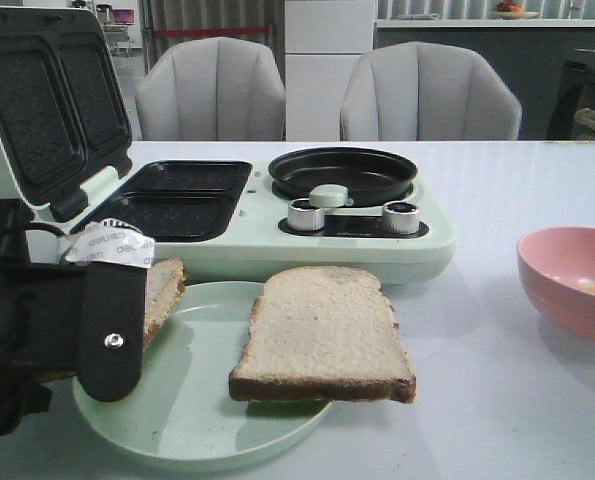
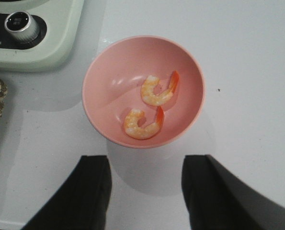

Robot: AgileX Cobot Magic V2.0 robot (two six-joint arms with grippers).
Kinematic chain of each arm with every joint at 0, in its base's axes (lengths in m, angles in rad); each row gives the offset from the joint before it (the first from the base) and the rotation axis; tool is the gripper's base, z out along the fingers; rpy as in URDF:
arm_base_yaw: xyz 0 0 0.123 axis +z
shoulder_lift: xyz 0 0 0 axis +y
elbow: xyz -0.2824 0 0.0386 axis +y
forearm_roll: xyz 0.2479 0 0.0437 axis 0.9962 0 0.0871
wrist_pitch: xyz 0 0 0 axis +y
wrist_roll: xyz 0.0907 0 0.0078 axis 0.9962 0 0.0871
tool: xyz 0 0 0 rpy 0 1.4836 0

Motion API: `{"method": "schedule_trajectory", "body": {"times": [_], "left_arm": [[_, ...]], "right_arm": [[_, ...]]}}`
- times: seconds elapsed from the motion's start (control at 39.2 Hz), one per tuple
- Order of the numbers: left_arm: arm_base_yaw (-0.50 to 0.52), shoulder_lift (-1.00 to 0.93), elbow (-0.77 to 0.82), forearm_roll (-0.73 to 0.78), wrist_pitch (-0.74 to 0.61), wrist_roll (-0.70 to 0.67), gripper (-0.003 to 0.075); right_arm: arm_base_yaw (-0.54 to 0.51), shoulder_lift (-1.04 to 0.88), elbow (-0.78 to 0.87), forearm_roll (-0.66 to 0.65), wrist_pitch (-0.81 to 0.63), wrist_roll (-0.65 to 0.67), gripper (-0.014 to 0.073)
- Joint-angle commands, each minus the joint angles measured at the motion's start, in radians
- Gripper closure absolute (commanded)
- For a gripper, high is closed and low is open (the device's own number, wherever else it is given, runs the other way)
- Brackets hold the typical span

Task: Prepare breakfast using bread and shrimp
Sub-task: 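Lift the bread slice with the left gripper over the sandwich plates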

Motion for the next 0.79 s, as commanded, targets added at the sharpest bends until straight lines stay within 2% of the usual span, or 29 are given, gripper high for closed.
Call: {"method": "schedule_trajectory", "body": {"times": [0.0, 0.1, 0.38, 0.59, 0.77], "left_arm": [[-0.011, -0.046, -0.015, -0.002, 0.040, -0.013, 0.0585], [-0.032, -0.090, -0.015, 0.002, 0.099, -0.013, 0.0623], [-0.071, -0.278, -0.029, 0.099, 0.256, -0.013, 0.0621], [-0.069, -0.348, -0.090, 0.229, 0.276, -0.013, 0.0621], [0.011, -0.310, -0.164, 0.352, 0.214, -0.013, 0.0621]], "right_arm": [[0.004, -0.005, -0.035, 0.003, -0.050, -0.005, 0.0137], [0.004, -0.005, -0.035, 0.003, -0.050, -0.005, 0.0137], [0.004, -0.005, -0.035, 0.003, -0.049, -0.005, 0.0137], [0.004, -0.005, -0.035, 0.003, -0.049, -0.005, 0.0137], [0.004, -0.005, -0.035, 0.003, -0.049, -0.005, 0.0137]]}}
